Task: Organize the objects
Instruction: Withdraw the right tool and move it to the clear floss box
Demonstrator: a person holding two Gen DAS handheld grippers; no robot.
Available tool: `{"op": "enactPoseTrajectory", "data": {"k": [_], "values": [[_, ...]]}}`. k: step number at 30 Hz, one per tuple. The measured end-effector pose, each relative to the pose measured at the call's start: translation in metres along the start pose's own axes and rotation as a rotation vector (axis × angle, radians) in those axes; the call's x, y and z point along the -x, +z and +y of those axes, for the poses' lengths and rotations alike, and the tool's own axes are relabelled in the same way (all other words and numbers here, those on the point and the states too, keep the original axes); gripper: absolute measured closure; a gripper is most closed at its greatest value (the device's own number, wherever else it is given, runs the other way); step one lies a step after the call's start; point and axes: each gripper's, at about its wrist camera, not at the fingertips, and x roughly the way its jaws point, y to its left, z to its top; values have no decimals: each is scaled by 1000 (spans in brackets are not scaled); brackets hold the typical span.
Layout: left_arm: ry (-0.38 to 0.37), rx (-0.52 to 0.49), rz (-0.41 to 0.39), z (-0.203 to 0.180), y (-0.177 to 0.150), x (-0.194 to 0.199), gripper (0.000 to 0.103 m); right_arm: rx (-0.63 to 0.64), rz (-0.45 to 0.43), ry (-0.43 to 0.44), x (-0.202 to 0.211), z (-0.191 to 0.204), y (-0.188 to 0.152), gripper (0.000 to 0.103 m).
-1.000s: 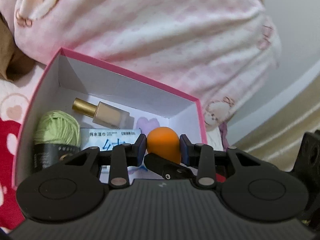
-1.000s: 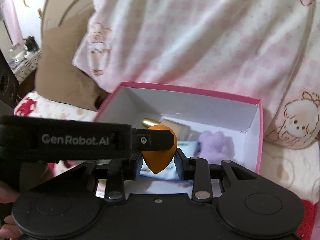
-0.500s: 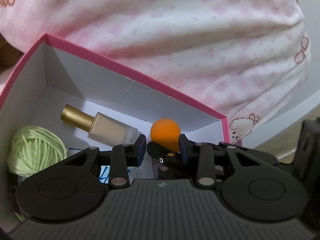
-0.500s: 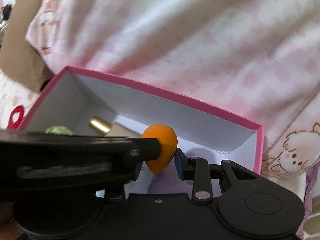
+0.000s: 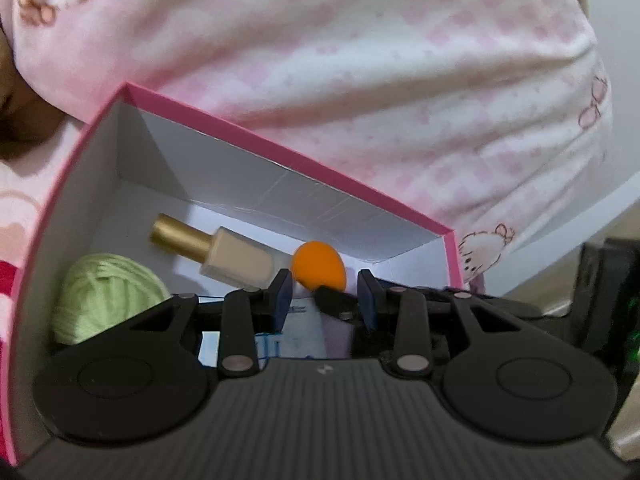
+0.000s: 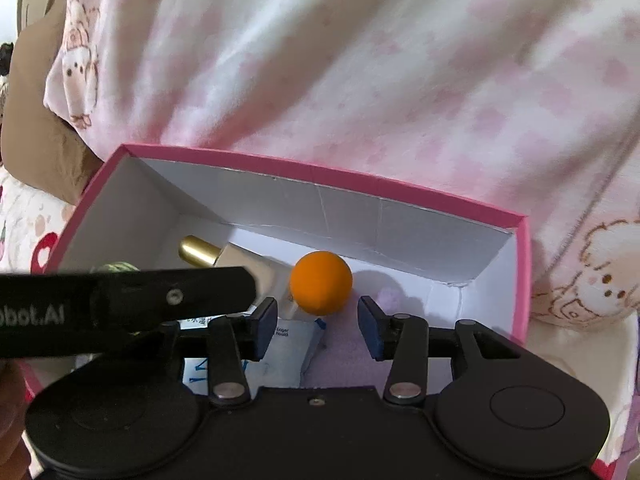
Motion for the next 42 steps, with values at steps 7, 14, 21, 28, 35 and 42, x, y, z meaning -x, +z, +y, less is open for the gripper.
{"op": "enactPoseTrajectory", "data": {"k": [7,14,21,28,35,42], "values": [[28,-113,8,-15,-15,47,70,64,-73,50,63,13,-32,53],[26,-197,54,-36,-31,111,67,130,-114,33,144,29,-67,53],[145,-255,105,-50,-52,166,64,145,-101,57,201,39,-100,49],[138,-289,122,-39,-78,201,62,146,-124,81,231,62,-127,41],[178,-308,114,-8,-102,205,62,141,-151,152,220,83,-149,36],[179,-269,134,28,-117,194,62,233,-176,196,198,114,-166,29]]}}
